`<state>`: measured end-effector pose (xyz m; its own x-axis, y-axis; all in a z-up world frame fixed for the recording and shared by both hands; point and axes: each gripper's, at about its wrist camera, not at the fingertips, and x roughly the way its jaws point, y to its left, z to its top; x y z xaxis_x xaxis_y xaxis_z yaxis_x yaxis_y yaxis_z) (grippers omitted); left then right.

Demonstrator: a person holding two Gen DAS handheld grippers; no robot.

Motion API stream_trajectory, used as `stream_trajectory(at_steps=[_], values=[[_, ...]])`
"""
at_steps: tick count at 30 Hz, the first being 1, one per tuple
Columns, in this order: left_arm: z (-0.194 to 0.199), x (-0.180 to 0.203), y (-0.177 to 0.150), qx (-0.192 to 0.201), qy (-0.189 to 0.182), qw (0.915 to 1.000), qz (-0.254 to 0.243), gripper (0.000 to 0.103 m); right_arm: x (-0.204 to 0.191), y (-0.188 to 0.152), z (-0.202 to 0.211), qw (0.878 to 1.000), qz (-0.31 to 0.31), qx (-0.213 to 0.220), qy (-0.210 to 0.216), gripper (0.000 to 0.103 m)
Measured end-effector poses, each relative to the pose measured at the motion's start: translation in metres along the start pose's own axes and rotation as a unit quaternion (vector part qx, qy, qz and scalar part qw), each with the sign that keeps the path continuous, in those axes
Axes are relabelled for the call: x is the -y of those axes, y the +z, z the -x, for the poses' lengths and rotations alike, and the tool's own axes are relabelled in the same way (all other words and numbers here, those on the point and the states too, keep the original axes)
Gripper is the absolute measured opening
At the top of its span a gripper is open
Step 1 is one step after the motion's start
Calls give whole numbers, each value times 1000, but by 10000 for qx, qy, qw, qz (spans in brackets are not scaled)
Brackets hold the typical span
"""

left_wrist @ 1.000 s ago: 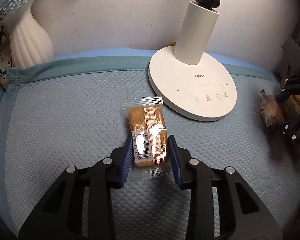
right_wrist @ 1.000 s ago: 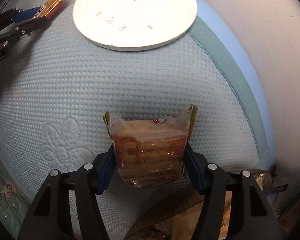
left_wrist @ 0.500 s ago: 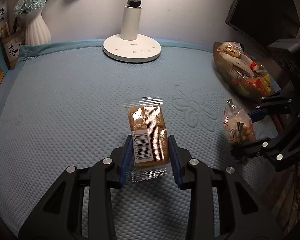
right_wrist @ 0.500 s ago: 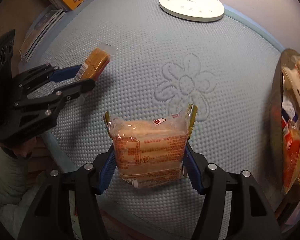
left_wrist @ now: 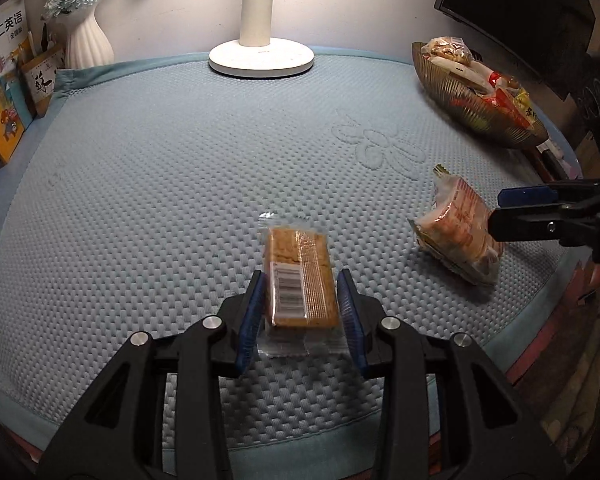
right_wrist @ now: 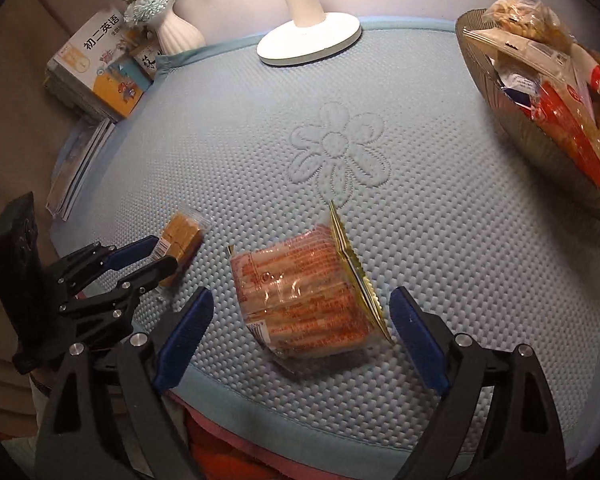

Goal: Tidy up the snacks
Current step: 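Carry both packs over the brown glass bowl and open both grippers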

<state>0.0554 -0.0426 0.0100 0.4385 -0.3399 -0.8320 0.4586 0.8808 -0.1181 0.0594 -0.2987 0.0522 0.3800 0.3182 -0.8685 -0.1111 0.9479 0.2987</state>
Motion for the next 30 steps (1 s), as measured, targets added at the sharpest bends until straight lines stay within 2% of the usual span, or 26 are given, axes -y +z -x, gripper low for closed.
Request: stream_trajectory(at_steps=[3,5,7,11,13,16,18,21,28,30], values=[[2,-3,-7,117,86,9998,138,44,-15,-16,2,9996,167,248,1,93],[2,-5,-11,166,79,9996,218,45,-30,-17,-11,9985,332,419,-129,98],[-1,-6,-14,197,36,9993,320,45,-42,-19,-20,9973,475,517,-201,98],[-4,-5,-18,335,25,9984,450,47,-55,-9,-54,9951,674,485,-531,98],[-5,-5,-19,380,20,9981,477,48,-53,-12,-59,9953,724,457,-460,98],[-6,-4,-19,419,31,9979,496,47,-54,-15,-60,9953,744,552,-298,98],[-7,-2,-19,425,115,9979,474,46,-55,-17,-60,9945,765,632,-340,98],[-8,4,-18,439,314,9979,356,35,-55,-17,-62,9941,796,634,-387,98],[-8,2,-19,511,283,9972,456,34,-64,-21,-67,9910,1022,654,-567,98],[-7,3,-19,546,227,9972,463,34,-67,-24,-68,9887,1135,669,-714,93]])
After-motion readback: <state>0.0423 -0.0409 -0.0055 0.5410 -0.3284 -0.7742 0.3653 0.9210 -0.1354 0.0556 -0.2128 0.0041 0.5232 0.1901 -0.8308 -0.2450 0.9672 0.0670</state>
